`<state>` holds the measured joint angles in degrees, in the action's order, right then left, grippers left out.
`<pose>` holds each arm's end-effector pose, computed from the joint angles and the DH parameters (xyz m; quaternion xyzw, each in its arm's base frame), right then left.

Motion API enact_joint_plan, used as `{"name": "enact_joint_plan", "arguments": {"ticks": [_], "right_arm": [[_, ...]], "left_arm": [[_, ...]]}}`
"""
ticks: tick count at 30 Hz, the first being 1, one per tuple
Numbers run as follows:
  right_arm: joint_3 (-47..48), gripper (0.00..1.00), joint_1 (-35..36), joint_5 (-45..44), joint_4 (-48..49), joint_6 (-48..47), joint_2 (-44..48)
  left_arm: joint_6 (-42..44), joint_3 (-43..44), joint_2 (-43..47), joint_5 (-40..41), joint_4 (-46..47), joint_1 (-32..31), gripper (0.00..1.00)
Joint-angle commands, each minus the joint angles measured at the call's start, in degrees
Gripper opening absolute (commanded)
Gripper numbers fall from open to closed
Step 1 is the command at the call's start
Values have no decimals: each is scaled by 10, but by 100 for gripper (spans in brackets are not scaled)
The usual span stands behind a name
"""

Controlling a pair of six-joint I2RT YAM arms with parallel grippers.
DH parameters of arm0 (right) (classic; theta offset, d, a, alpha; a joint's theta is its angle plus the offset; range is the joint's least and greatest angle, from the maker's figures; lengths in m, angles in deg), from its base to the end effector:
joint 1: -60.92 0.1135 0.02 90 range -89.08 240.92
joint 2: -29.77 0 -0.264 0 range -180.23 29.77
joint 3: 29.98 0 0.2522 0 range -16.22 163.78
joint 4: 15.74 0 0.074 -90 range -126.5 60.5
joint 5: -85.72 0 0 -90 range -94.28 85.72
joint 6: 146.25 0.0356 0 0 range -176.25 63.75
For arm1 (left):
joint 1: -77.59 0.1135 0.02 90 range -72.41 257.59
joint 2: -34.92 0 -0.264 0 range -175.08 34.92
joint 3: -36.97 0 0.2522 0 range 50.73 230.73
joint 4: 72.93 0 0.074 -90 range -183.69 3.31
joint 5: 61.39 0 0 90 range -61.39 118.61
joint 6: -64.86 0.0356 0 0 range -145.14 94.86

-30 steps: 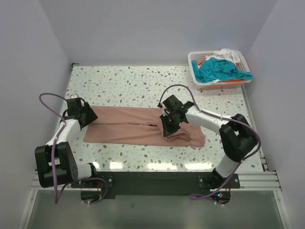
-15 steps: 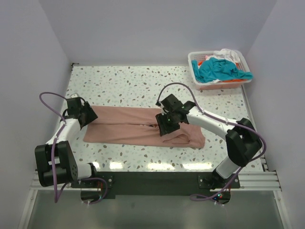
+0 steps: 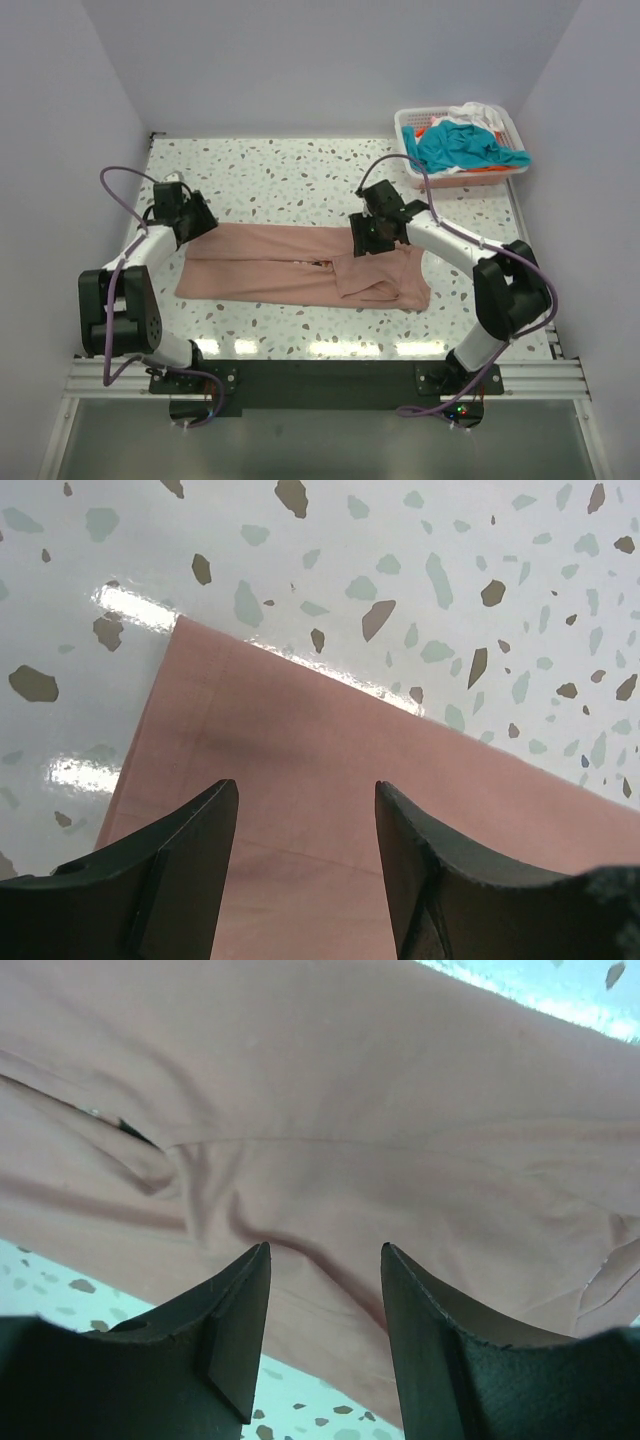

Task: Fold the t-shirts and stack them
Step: Fold the tshirt

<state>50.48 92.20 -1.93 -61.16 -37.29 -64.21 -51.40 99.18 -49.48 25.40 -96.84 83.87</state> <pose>0.2899 0.1778 0.2240 -0.1088 0.9571 0.1315 0.2340 0.3021 0.0312 0.2021 -0.2497 0.8929 -0.0904 0.3635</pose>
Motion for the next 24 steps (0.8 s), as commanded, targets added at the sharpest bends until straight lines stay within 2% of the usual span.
{"name": "enact_joint_plan", "arguments": {"ticks": [1,8,24], "right_arm": [[-26,52,3,3,17,-11,-14],[-87,52,7,48,31,17,16],[-115,51,61,100,1,50,31]], "left_arm": [[16,30,-17,-22,27,-2,62],[31,37,-32,-14,16,-1,62],[34,17,-40,-10,17,-2,62]]}}
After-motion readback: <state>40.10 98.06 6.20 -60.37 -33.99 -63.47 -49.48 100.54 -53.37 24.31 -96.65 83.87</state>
